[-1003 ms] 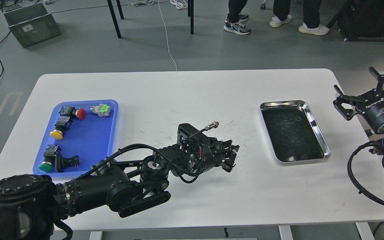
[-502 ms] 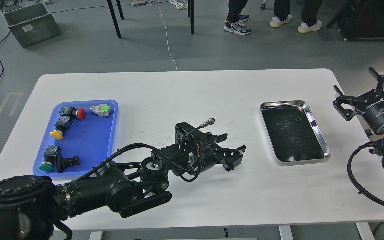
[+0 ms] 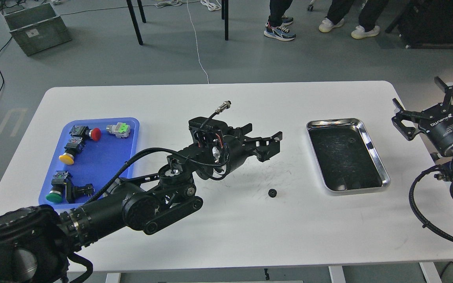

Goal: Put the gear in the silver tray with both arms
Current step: 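Withdraw the left arm back over the blue tray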

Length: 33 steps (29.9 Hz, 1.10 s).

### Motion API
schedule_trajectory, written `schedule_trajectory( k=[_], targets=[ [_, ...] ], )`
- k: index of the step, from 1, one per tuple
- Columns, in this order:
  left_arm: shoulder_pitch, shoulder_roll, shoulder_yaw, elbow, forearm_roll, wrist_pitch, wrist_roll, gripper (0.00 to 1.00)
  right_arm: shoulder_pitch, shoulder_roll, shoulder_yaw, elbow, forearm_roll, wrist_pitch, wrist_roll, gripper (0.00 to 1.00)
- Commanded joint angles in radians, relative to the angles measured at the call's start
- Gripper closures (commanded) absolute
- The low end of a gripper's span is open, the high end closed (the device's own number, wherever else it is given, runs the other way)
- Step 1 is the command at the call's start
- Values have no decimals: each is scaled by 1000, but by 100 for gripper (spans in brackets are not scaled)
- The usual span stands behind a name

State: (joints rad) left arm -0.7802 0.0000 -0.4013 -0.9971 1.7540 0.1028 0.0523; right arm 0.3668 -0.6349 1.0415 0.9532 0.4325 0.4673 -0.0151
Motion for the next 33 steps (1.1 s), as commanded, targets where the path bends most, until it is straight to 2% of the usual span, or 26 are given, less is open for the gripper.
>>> schedule_trajectory(
  k=[1, 3, 7, 10, 11, 13, 15, 17, 24, 28, 29, 33],
  targets=[
    [-10, 0, -120, -8, -65, 21, 15, 3, 10, 0, -5, 16, -5, -9, 0, 2],
    [-10, 14, -168, -8, -109, 56, 12, 3, 17, -2, -3, 16, -20, -9, 0, 2],
    [-7, 196, -188, -21, -235, 188, 4, 3, 35, -2, -3, 33, -38, -7, -2, 2],
    [-4, 311, -189, -32, -428, 228, -5, 3, 46, -2, -5, 68, -66, -9, -2, 2],
    [-2, 349, -185, -32, -503, 230, -20, 3, 52, -2, -5, 88, -89, -10, -2, 2],
    [-2, 405, -180, -29, -617, 229, -81, 3, 58, 0, -3, 128, -136, -13, -2, 2],
    [1, 436, -182, -21, -706, 216, -150, 3, 69, 1, -3, 147, -176, -13, 0, 2],
    [4, 453, -183, -11, -816, 186, -201, 3, 87, 7, 0, 147, -186, -15, 0, 2],
    [5, 471, -186, 2, -1310, 83, -232, 3, 128, 7, -2, 136, -247, -16, 0, 2],
    [5, 463, -189, 48, -1452, 6, -327, 3, 182, 17, -2, 144, -330, -16, -2, 2],
    [5, 462, -189, 61, -1484, -12, -336, 3, 193, 17, -3, 151, -337, -19, -2, 2],
    [1, 447, -206, 173, -1623, -95, -335, 3, 268, 1, -79, 165, -371, -30, -5, 2]
  ],
)
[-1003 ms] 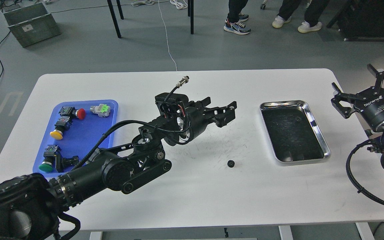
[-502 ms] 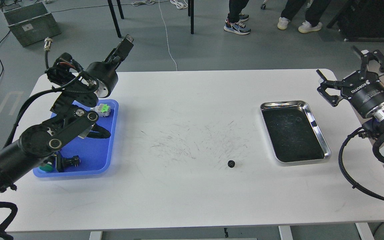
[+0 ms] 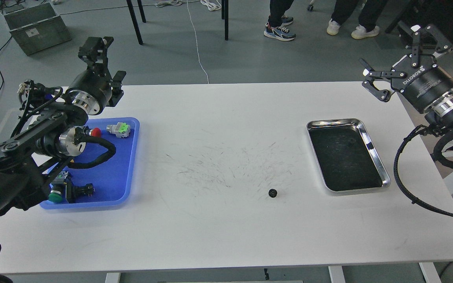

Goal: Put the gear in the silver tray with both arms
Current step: 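Withdraw the left arm back over the blue tray, then reach the right gripper down to the gear on the table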

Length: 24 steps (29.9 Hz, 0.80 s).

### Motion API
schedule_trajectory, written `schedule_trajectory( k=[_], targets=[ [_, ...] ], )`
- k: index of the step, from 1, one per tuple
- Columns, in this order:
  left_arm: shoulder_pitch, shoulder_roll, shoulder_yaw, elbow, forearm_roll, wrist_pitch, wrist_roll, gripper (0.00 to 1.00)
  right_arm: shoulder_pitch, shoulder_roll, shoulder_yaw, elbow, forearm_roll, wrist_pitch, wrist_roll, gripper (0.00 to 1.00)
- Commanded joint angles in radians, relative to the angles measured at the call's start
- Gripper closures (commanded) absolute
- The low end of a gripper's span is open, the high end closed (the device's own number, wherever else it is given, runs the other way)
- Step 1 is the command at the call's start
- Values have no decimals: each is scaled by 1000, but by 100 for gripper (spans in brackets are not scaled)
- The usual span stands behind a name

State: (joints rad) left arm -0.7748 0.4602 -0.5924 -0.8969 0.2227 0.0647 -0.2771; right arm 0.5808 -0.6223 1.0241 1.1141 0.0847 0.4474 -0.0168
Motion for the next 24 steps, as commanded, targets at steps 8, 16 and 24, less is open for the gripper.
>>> schedule_trajectory(
  k=[8, 16, 24],
  targets=[
    [0, -55, -60, 150, -149, -178, 24, 2, 404, -59, -658, -36, -221, -18, -18, 2],
    [17, -55, -55, 150, -143, -180, -23, 2, 740, 125, -1208, -13, -551, -18, -146, 2],
    [54, -44, -55, 150, -134, -169, -44, 2, 987, 291, -1525, 122, -550, 4, -241, 2]
  ],
)
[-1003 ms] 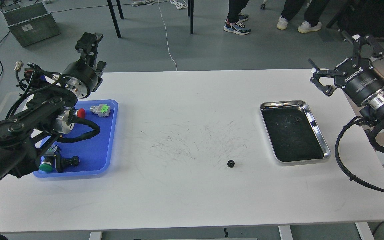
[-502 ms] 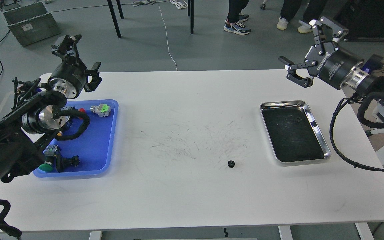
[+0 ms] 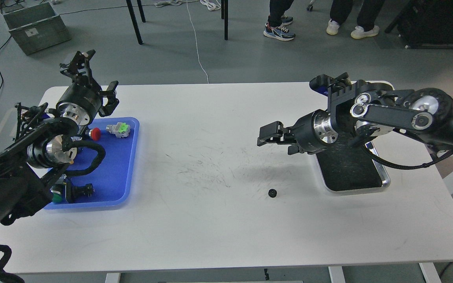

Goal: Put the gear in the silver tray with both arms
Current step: 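Reach the right gripper down to the gear on the table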

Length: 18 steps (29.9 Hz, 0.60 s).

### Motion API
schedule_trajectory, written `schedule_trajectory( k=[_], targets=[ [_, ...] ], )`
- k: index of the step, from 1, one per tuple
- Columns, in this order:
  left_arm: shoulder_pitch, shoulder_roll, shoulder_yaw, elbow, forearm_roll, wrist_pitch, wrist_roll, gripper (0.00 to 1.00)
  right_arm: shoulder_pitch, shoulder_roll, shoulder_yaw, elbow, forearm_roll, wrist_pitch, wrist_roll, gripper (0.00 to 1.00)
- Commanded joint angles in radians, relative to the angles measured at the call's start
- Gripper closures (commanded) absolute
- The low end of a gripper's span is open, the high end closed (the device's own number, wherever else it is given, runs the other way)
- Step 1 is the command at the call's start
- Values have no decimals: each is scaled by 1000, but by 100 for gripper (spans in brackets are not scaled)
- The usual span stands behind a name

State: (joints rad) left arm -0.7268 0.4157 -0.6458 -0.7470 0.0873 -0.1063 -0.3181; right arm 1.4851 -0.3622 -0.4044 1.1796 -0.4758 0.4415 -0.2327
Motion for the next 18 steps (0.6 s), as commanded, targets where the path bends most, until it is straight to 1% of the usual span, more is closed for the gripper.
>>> schedule_trajectory(
  k=[1, 4, 5, 9, 14, 18],
  targets=[
    [10, 0, -3, 0, 0, 2, -4, 2, 107, 34, -120, 78, 17, 22, -28, 2],
    [30, 5, -6, 0, -1, 0, -6, 2, 132, 61, -163, 123, 22, 47, -36, 2],
    [33, 5, -6, 0, -3, 2, -6, 2, 133, 71, -174, 124, 32, 47, -36, 2],
    [36, 5, -8, 1, -3, 0, -6, 2, 133, 117, -224, 118, 89, 47, -60, 2],
    [36, 2, -14, 1, -4, 0, -6, 2, 119, 176, -257, 92, 94, 47, -60, 2],
    [36, 2, -15, 1, -4, -1, -7, 2, 101, 196, -257, 58, 94, 47, -60, 2]
  ],
)
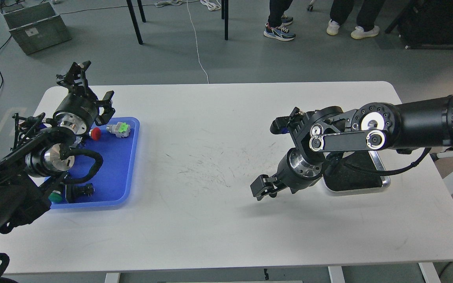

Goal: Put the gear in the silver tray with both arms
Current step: 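Reach the right gripper down to the gear on the table, then close the right gripper on the black gear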

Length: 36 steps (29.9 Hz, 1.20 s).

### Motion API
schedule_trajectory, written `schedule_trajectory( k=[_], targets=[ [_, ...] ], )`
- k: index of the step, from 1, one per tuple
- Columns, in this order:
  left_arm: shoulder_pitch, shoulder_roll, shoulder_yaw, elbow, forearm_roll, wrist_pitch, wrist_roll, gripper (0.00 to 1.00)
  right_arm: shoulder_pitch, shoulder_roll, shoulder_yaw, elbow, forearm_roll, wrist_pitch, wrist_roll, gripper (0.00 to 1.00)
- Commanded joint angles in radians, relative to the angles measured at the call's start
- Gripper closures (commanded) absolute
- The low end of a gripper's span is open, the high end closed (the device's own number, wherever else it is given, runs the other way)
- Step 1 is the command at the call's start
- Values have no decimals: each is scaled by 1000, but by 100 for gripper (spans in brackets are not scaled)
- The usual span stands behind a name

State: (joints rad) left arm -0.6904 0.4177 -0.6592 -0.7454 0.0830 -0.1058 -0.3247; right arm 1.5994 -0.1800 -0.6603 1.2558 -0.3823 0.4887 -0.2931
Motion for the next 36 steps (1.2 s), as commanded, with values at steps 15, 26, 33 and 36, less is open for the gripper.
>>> schedule_trajectory(
  k=[15, 26, 33, 36],
  targets=[
    [18, 3, 1, -2, 0, -5, -48, 2, -91, 129, -30, -133, -12, -51, 0, 6],
    [23, 0, 1, 0, 0, -5, -54, 2, -115, 146, -50, -168, -33, -64, -1, 28],
    [22, 0, 1, -2, 0, -5, -54, 2, -101, 146, -51, -168, -37, -64, -1, 39],
    [23, -2, 1, -2, 1, -5, -54, 2, -96, 146, -51, -168, -38, -64, -1, 41]
  ],
)
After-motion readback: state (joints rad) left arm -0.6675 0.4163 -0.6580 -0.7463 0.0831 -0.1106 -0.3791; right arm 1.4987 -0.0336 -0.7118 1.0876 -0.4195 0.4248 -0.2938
